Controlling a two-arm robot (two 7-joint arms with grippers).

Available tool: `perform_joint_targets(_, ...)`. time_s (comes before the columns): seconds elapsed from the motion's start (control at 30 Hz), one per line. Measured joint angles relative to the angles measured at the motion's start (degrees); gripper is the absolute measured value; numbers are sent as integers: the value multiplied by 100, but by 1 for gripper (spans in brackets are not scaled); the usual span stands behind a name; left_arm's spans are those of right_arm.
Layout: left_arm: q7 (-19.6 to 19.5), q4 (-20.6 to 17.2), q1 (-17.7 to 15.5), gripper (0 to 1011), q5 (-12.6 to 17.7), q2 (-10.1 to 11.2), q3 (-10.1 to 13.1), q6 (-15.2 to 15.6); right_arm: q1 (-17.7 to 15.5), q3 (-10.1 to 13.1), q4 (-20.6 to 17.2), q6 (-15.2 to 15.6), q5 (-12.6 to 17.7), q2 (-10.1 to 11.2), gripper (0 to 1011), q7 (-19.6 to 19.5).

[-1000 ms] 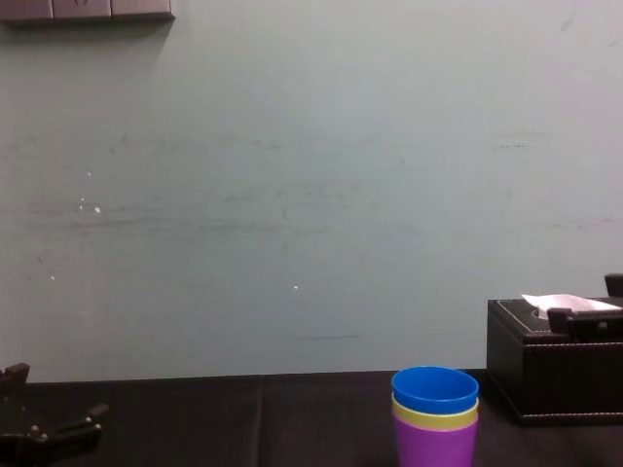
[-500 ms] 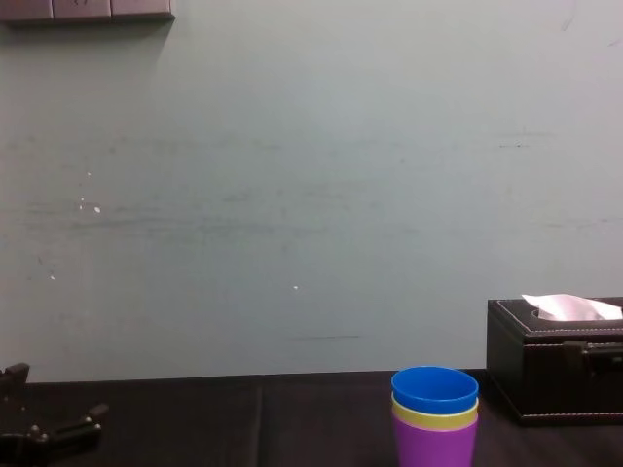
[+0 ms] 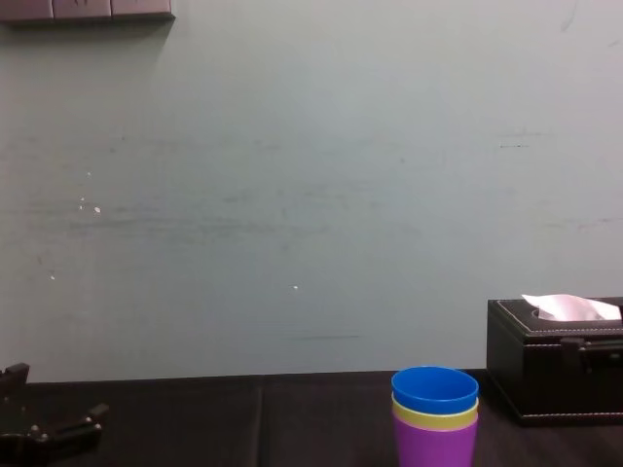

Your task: Stack the three plastic cups sequentially using one hand.

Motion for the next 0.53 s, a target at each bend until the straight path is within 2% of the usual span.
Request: perform_joint_targets(0.53,0,0,0,1011,0,0,0,0,3,-3,-10,-5,9,4,1003,1)
